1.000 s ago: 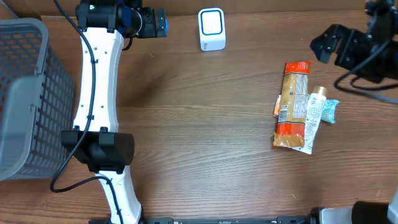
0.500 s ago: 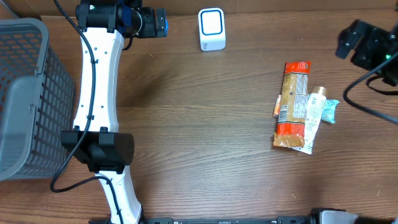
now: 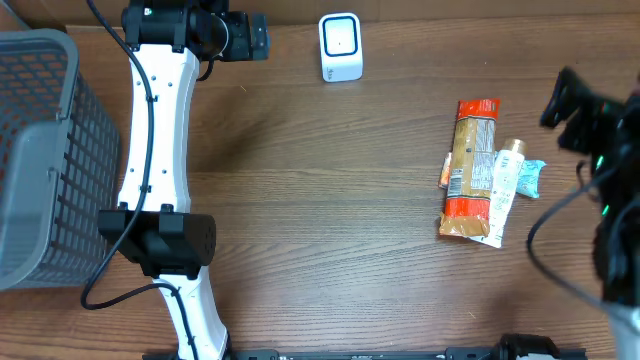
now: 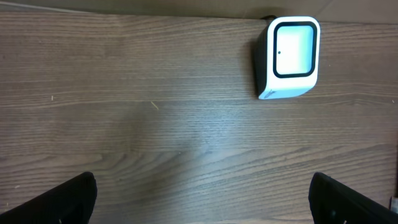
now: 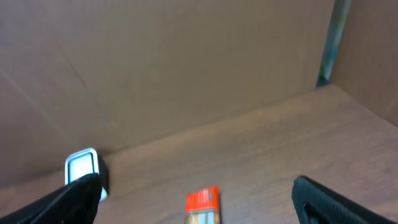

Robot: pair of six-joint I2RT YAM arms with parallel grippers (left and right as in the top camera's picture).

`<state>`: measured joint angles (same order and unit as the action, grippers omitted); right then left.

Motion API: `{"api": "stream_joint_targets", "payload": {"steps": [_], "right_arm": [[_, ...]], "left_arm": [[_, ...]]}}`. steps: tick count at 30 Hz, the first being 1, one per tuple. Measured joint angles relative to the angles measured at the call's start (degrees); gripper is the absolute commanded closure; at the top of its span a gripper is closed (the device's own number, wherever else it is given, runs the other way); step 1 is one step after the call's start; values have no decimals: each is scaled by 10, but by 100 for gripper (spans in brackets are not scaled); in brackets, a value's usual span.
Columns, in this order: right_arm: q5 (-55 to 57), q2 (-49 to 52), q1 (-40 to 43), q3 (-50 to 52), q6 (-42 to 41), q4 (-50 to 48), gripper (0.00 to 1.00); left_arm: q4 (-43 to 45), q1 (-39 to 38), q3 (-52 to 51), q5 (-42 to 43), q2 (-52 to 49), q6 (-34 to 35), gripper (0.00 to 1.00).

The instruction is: Scan the item barcode

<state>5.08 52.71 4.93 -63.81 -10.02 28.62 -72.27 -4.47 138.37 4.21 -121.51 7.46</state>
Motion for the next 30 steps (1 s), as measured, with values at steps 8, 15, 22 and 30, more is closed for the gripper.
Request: {"api": "stream_joint_targets", "payload": {"steps": [8, 15, 22, 30], "right_arm": [[-41, -232, 23, 339, 6, -262, 0], [-49, -393, 24, 544, 6, -303, 0], [-49, -467, 25, 626, 6, -277, 0], [-49, -494, 25, 627, 8, -235, 0]], "left_arm": [[0, 0, 0, 0, 0, 0, 0], [0, 0, 0, 0, 0, 0, 0], [0, 0, 0, 0, 0, 0, 0], [0, 0, 0, 0, 0, 0, 0]]}}
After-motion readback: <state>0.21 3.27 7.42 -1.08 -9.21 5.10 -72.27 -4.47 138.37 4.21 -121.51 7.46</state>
